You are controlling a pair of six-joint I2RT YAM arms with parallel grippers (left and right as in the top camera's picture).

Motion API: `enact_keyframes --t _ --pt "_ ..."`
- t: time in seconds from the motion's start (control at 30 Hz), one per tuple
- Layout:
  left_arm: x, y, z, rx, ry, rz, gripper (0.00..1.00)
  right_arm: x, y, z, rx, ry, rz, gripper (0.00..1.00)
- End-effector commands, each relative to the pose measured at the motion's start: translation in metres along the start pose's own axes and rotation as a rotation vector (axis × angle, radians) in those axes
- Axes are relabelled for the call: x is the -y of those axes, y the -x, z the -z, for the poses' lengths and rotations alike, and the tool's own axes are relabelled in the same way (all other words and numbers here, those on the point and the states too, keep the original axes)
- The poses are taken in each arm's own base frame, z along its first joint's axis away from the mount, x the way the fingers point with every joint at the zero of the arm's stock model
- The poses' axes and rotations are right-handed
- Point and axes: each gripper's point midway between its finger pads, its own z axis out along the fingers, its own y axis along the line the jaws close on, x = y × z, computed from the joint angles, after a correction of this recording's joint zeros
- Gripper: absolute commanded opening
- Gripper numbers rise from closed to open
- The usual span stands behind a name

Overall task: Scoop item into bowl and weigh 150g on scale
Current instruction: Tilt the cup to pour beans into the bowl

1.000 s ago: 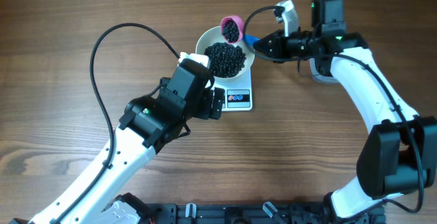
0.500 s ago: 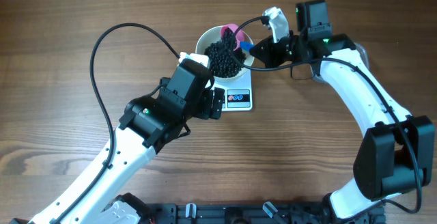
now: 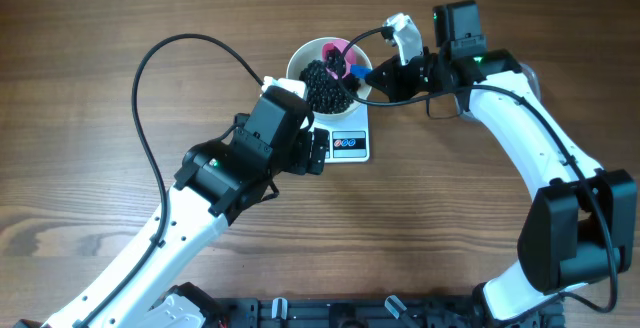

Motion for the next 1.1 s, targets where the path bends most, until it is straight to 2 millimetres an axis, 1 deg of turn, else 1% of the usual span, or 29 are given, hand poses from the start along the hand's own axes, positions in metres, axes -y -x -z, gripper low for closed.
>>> enact_keyframes --t 0.0,0.03,0.07,0.1,0.13,0.17,0.23,0.27,0.3,0.33,0.4,0.43,0.47,0.53,0.57,0.6,0.63,0.7,0.73,0.77,0.8,0.83,0.87,0.97,1.0,1.07 --pt "0.004 0.005 0.003 0.012 -0.014 -0.013 1.0 0.011 -0.002 -0.002 -0.017 -0.06 -0.014 0.04" --pt "0.004 0.005 0.003 0.012 -0.015 -0.013 1.0 0.004 -0.001 -0.002 -0.009 -0.014 0.001 0.04" --pt "0.004 0.005 0.003 0.012 -0.015 -0.013 1.0 -0.01 0.001 -0.002 0.005 0.063 0.024 0.05" --pt "0.004 0.005 0.003 0.012 -0.015 -0.013 1.0 -0.01 0.001 -0.002 0.005 0.065 0.023 0.04" --pt "0.004 0.005 0.003 0.011 -0.015 -0.012 1.0 0.001 -0.001 -0.002 -0.01 -0.001 0.006 0.04" --pt "0.004 0.005 0.003 0.012 -0.015 -0.013 1.0 0.006 -0.003 -0.002 -0.019 -0.028 -0.013 0.04" --pt "0.004 0.005 0.003 0.012 -0.015 -0.013 1.0 -0.018 -0.001 -0.001 0.001 0.111 0.08 0.04" --pt "0.004 0.005 0.003 0.012 -0.015 -0.013 1.0 -0.016 -0.001 -0.001 0.0 0.097 0.082 0.04" --pt "0.004 0.005 0.003 0.011 -0.015 -0.012 1.0 -0.001 -0.006 -0.002 -0.025 0.012 0.038 0.05" --pt "0.004 0.005 0.003 0.011 -0.015 -0.012 1.0 0.004 -0.008 -0.002 -0.035 -0.018 0.003 0.04" --pt "0.004 0.005 0.003 0.011 -0.015 -0.012 1.0 -0.011 -0.006 -0.002 -0.023 0.068 0.031 0.04" --pt "0.004 0.005 0.003 0.012 -0.015 -0.013 1.0 0.0 -0.009 -0.002 -0.038 0.004 0.007 0.04" --pt "0.004 0.005 0.003 0.011 -0.015 -0.012 1.0 -0.002 -0.01 -0.002 -0.041 0.016 -0.004 0.04" --pt "0.004 0.005 0.003 0.011 -0.015 -0.012 1.0 -0.018 -0.006 -0.001 -0.017 0.107 0.051 0.04" --pt "0.004 0.005 0.003 0.011 -0.015 -0.012 1.0 -0.01 -0.007 -0.002 -0.025 0.062 0.039 0.04" --pt "0.004 0.005 0.003 0.011 -0.015 -0.012 1.0 0.004 -0.01 -0.002 -0.044 -0.02 -0.001 0.04" --pt "0.004 0.005 0.003 0.012 -0.015 -0.013 1.0 0.003 -0.011 -0.002 -0.046 -0.015 -0.021 0.04" --pt "0.004 0.005 0.003 0.011 -0.015 -0.012 1.0 -0.014 -0.007 -0.001 -0.023 0.086 0.043 0.04" --pt "0.004 0.005 0.003 0.012 -0.015 -0.013 1.0 -0.01 -0.007 -0.002 -0.026 0.061 0.045 0.04" --pt "0.004 0.005 0.003 0.012 -0.015 -0.013 1.0 0.003 -0.01 -0.002 -0.043 -0.014 -0.01 0.04" --pt "0.004 0.005 0.003 0.011 -0.015 -0.012 1.0 -0.004 -0.008 -0.002 -0.036 0.025 -0.023 0.04" --pt "0.004 0.005 0.003 0.011 -0.015 -0.012 1.0 -0.019 -0.005 -0.001 -0.016 0.116 0.031 0.04" --pt "0.004 0.005 0.003 0.011 -0.015 -0.012 1.0 -0.027 -0.003 0.0 -0.002 0.161 0.065 0.04" --pt "0.004 0.005 0.003 0.011 -0.015 -0.012 1.0 -0.029 0.001 0.005 0.012 0.156 0.066 0.04" --pt "0.004 0.005 0.003 0.011 -0.015 -0.012 1.0 -0.025 0.002 0.006 0.012 0.124 0.071 0.04" --pt "0.004 0.005 0.003 0.012 -0.015 -0.013 1.0 0.001 -0.003 0.005 -0.02 -0.031 0.038 0.04"
